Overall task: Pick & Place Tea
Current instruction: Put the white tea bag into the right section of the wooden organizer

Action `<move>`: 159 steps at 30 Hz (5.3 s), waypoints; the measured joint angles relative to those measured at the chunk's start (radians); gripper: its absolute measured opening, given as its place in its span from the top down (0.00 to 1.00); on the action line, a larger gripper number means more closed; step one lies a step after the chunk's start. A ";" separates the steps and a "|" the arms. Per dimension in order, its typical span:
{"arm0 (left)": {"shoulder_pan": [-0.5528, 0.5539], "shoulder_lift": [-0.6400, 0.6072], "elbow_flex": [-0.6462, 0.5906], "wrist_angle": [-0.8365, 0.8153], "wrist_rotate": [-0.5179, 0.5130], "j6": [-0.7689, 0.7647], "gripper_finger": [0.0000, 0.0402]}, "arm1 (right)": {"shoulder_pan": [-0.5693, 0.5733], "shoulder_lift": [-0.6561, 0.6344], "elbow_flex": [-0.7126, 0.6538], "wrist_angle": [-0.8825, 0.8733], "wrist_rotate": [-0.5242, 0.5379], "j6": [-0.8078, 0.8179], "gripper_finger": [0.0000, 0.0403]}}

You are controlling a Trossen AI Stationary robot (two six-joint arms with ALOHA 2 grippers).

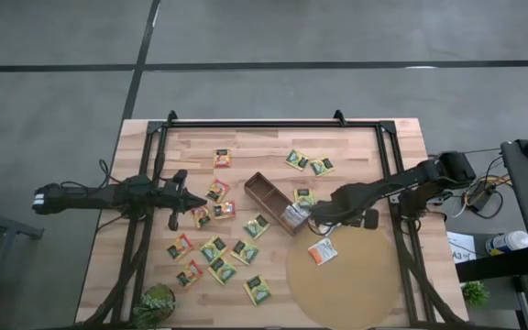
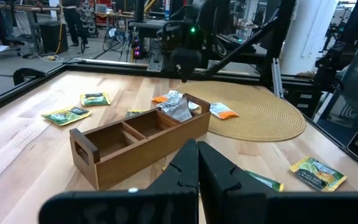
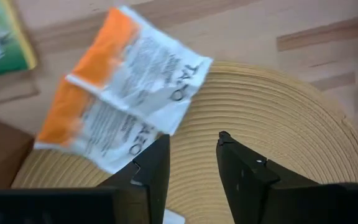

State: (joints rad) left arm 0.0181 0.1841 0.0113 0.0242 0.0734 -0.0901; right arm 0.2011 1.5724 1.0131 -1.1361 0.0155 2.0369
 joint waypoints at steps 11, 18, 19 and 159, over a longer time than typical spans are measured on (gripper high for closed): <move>0.000 0.000 0.000 0.000 0.000 0.000 1.00 | -0.001 -0.015 -0.101 0.148 -0.016 0.115 0.73; 0.000 0.000 0.000 0.000 0.000 0.000 1.00 | -0.001 -0.015 -0.153 0.188 -0.016 0.181 0.75; 0.000 0.000 0.000 0.000 0.000 0.000 1.00 | -0.002 -0.015 -0.161 0.208 -0.016 0.185 0.75; 0.000 0.000 0.000 0.000 0.000 0.000 1.00 | -0.104 0.407 0.758 -0.301 0.185 -1.331 0.98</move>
State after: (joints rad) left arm 0.0178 0.1841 0.0114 0.0238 0.0734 -0.0898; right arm 0.0970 1.9791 1.7710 -1.4367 0.2008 0.7059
